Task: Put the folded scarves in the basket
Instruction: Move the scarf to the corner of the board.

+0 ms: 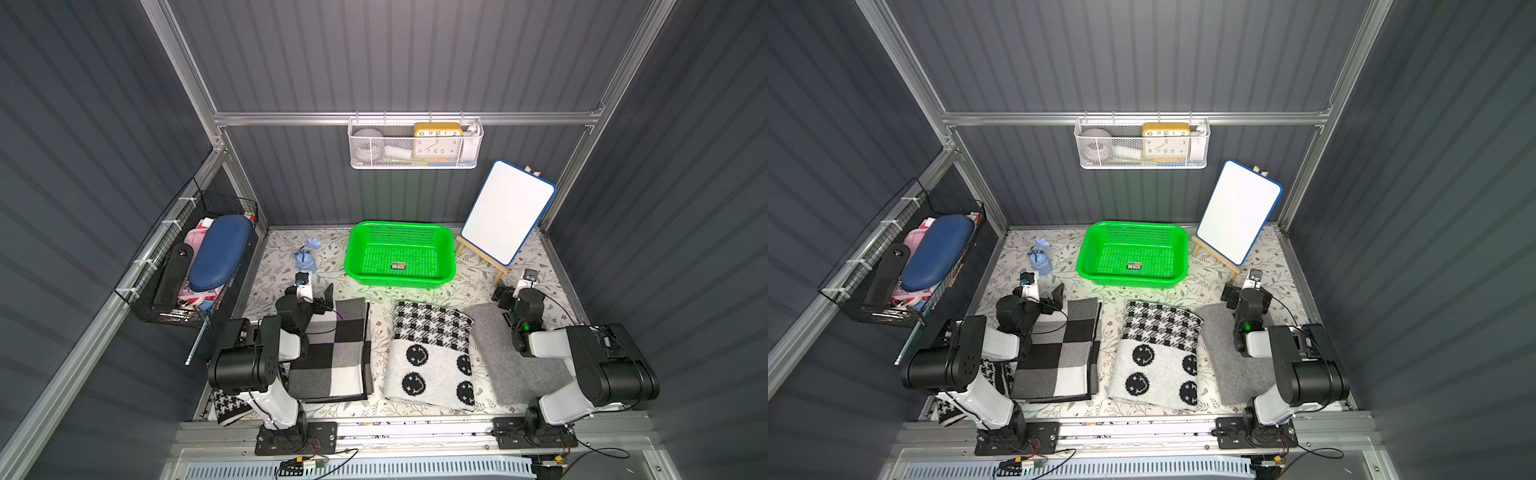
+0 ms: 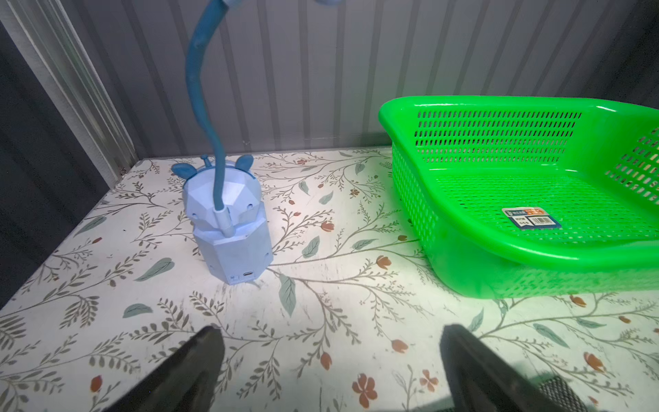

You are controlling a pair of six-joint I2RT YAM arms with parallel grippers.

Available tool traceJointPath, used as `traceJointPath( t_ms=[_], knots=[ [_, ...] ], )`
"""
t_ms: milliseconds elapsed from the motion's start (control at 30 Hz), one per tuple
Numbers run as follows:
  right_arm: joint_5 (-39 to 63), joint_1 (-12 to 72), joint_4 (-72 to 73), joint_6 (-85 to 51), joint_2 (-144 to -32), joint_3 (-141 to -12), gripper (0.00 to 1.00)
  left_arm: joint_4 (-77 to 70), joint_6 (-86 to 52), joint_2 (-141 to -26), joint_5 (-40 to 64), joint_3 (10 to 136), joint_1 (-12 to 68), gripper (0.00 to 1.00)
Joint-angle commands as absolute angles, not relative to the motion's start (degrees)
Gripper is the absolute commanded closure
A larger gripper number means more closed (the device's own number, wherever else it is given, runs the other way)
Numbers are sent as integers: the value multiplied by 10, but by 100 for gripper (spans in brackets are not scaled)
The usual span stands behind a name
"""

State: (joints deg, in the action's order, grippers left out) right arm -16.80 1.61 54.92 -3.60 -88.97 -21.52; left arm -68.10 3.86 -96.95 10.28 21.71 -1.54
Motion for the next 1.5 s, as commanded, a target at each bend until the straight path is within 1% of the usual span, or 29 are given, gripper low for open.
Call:
traceJointPath(
  t_ms=[0,733,767,833,867,900,967,1000,1033,1100,1133,1167,1200,1233,1267,1300,1367,1433,1467],
  knots=[
    [-176,18,562,-40,-898,-208,1,-682,49,-974,109,223,-16,1],
    [-172,18,570,-35,-896,-205,1,-689,48,-972,109,223,-16,1],
    [-172,18,585,-32,-893,-198,1,-658,44,-958,93,235,-16,1],
    [-177,19,584,-35,-874,-188,1,-509,20,-914,62,294,-16,1],
    [-181,20,579,-34,-851,-180,1,-418,-12,-895,10,335,-16,1],
    [-188,21,566,-34,-827,-175,1,-364,-45,-874,-22,358,-16,1],
    [-211,21,466,-65,-730,-171,1,-312,-70,-817,-50,365,-16,1],
    [-220,21,405,-86,-688,-178,1,-309,-80,-786,-41,357,-16,0],
    [-234,20,285,-127,-618,-200,1,-299,-106,-744,-33,353,-16,1],
    [-263,19,80,-229,-529,-249,1,-227,-202,-669,-53,364,-16,1],
    [-271,16,5,-269,-490,-264,1,-161,-263,-633,-74,378,-15,1],
    [-264,12,-46,-295,-457,-275,1,-83,-341,-601,-105,394,-16,1],
    [-252,9,-65,-306,-436,-277,1,-28,-409,-579,-131,401,-17,1],
    [-218,5,-86,-321,-405,-274,1,9,-456,-553,-145,398,-17,1],
    [-179,-1,-104,-334,-384,-277,1,10,-461,-528,-126,389,-18,1],
    [-147,-3,-118,-342,-370,-279,1,0,-430,-508,-90,385,-18,1],
    [-99,-5,-178,-368,-350,-300,1,3,-390,-481,3,395,-17,1],
    [-57,-5,-245,-371,-346,-330,1,36,-372,-474,26,423,-17,1],
    [-35,-5,-289,-371,-348,-348,1,55,-359,-473,56,433,-17,1]
  ],
)
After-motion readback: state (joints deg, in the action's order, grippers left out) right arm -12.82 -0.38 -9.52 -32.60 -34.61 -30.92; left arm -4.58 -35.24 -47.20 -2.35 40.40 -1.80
